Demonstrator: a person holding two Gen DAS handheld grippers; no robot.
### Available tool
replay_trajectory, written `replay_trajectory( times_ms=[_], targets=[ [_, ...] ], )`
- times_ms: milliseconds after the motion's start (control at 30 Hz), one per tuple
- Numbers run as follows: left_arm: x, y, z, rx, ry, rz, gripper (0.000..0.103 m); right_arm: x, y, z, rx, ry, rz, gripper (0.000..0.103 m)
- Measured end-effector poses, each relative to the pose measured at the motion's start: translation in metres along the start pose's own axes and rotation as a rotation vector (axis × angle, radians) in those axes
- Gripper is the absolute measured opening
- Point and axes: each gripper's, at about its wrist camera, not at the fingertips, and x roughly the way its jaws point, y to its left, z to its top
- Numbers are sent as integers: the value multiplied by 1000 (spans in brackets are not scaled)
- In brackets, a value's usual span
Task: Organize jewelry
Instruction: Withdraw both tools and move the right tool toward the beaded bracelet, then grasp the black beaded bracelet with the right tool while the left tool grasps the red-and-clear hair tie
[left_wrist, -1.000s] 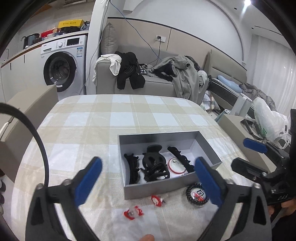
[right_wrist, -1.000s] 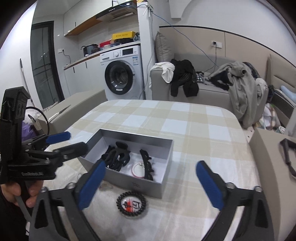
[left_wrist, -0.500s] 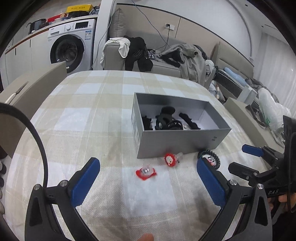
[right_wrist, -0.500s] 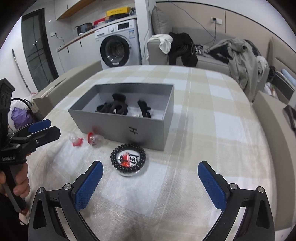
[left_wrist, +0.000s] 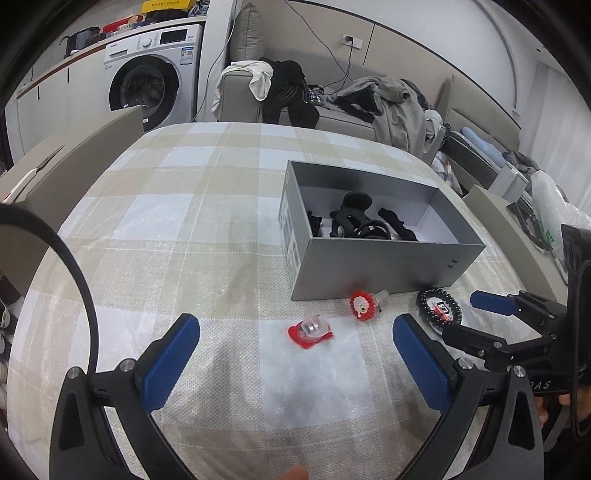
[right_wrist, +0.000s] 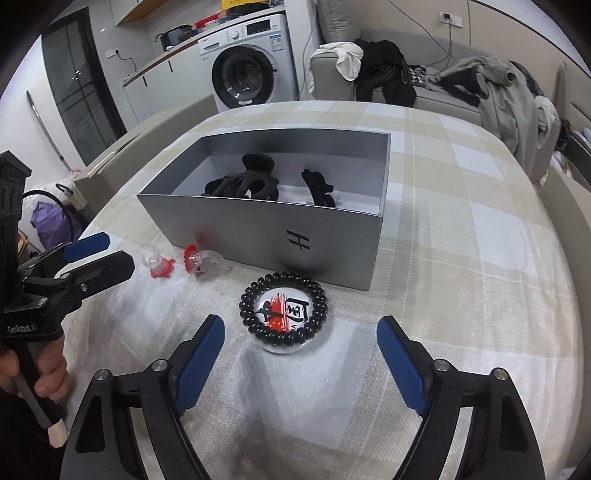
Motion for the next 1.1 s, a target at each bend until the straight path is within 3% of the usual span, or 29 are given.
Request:
replay_trajectory(
  times_ms=[333, 500, 633, 933, 1100],
  targets=[
    [1, 6, -1, -34, 15, 0, 102, 11, 8, 5, -40, 16, -43, 80],
    [2, 7, -1, -39, 25, 3, 102, 14, 13, 7, -57, 4, -65, 72],
    [2, 7, 0, -43, 26, 0, 102, 14, 16, 7, -65, -2, -78, 50],
    [3, 6, 0, -42, 27, -2, 102, -5, 8, 5, -19, -64, 0, 37],
    [4, 5, -1, -42, 34, -3, 102, -16, 6, 4, 4, -97, 41, 36]
  ],
)
